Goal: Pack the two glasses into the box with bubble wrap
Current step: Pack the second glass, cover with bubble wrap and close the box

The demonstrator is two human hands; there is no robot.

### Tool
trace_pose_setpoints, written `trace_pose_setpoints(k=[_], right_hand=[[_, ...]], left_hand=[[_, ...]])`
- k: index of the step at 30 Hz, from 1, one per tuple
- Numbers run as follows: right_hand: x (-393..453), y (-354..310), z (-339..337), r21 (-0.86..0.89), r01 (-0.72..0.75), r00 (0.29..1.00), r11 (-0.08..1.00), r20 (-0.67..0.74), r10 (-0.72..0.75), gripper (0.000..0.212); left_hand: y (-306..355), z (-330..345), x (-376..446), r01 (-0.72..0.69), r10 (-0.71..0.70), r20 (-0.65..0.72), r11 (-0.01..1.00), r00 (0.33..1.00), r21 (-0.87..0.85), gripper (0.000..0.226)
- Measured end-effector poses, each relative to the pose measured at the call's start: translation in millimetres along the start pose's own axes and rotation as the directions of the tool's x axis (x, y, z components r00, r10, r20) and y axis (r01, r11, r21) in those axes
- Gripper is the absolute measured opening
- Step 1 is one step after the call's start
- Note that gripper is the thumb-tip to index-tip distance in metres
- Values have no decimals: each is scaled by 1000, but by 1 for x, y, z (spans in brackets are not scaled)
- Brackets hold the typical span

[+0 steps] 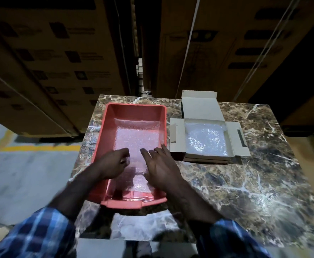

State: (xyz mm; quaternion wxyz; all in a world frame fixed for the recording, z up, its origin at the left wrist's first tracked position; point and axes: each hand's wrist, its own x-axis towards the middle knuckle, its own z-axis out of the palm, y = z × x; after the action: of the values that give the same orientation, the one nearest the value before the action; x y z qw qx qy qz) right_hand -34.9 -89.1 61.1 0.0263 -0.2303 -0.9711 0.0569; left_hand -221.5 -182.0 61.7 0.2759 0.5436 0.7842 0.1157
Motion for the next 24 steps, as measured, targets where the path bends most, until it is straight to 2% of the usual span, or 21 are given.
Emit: trace_pose_setpoints(k=[2,4,7,9,11,12,14,16,17,21,24], right_hand=[[9,-1,-13,85,-17,999,996,-29,19,49],[16,3,-29,260,-66,996,963,-42,79,30],[20,16,-60,577,-163,976,801,-23,215,22],[19,28,-80,671,-167,956,722,-70,286,23],[14,42,-99,702,-138,937,698,-136,321,21],[12,50,-106,706,-115,930,699,-171,326,19],[8,66,-120,709,-74,907,701,-244,343,18],[1,82,-131,731,-66,872,679,-289,396,17],[-4,92,-135,745,-63,852,664,-306,424,17],[-37,135,-150,781,-53,772,622,-363,522,19],[-68,172,-153,737,-63,709,673,-441,550,19]], left_hand=[[7,-27,-8,-71,67,-47,995,997,-71,14],[11,-51,-13,-100,84,-98,981,992,-164,13],[14,-78,-13,-125,87,-150,955,985,-270,20],[21,-88,-14,-127,63,-239,956,969,-263,27],[37,-95,-14,-240,136,-316,916,939,-321,14],[46,-97,-14,-297,181,-351,901,919,-315,15],[65,-99,-9,-342,203,-408,890,890,-302,37],[84,-98,3,-362,194,-472,884,860,-296,68],[97,-96,8,-375,191,-497,876,846,-302,72],[163,-84,25,-422,198,-562,855,803,-301,43],[215,-66,35,-466,224,-608,841,762,-273,39]])
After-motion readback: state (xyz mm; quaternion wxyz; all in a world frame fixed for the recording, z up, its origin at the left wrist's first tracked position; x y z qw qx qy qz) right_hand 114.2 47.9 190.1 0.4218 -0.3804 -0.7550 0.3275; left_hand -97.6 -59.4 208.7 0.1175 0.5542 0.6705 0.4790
